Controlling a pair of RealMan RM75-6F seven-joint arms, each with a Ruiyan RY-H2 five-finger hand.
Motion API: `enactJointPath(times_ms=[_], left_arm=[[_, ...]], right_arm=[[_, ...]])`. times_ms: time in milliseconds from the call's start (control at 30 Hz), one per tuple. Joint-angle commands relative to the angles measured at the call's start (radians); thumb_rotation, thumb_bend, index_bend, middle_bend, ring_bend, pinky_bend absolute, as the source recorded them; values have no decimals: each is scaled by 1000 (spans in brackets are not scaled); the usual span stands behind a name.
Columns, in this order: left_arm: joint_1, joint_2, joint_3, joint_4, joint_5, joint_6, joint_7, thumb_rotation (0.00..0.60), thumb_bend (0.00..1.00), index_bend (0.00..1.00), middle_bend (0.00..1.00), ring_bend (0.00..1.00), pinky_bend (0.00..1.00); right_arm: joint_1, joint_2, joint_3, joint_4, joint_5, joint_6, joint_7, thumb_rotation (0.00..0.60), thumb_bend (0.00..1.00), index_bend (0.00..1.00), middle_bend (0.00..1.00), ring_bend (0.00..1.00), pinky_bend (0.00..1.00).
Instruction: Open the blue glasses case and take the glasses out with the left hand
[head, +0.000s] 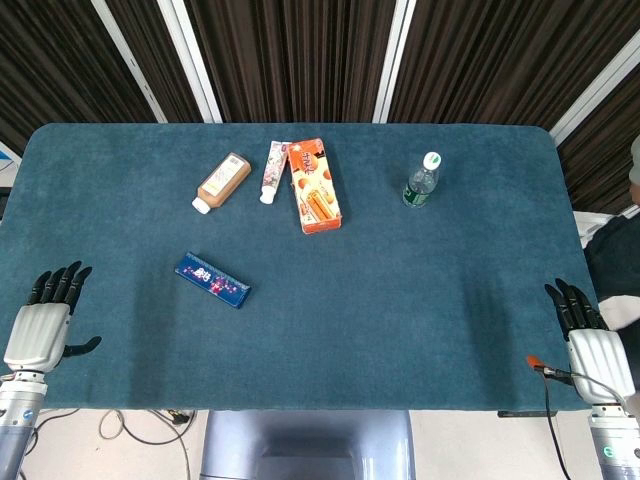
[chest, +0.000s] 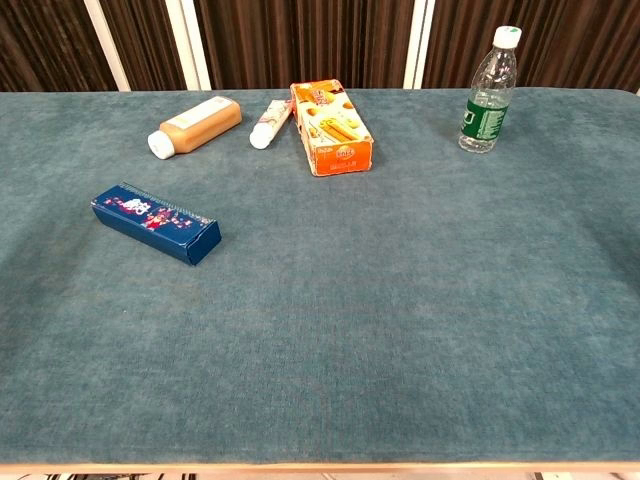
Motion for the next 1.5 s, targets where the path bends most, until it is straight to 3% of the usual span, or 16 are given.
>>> enactJointPath(times_ms=[33, 733, 933, 1267, 1500], left_arm=[[0, 0, 0, 0, 0, -1, 0, 600, 89, 0, 0, 0, 0], [-55, 14, -24, -14, 2, -60, 49, 600, 89, 0, 0, 0, 0], [-160, 9, -69, -18, -41, -190, 111, 600, 92, 0, 1, 0, 0], [-369, -48, -126, 60, -191, -494, 170, 600, 164, 0, 5, 0, 0], [-477, -97, -126, 137, -256, -618, 224, 600, 296, 0, 26, 0, 0]], right_arm=[[0, 0, 0, 0, 0, 0, 0, 600, 190, 0, 0, 0, 229], [0, 0, 1, -2, 5, -1, 1, 600, 191, 0, 0, 0, 229], [0, 1, 2, -4, 8, -3, 3, 600, 191, 0, 0, 0, 229], [0, 3, 3, -6, 15, -8, 8, 600, 191, 0, 0, 0, 229], [-1, 5, 4, -6, 16, -8, 13, 600, 192, 0, 0, 0, 229]])
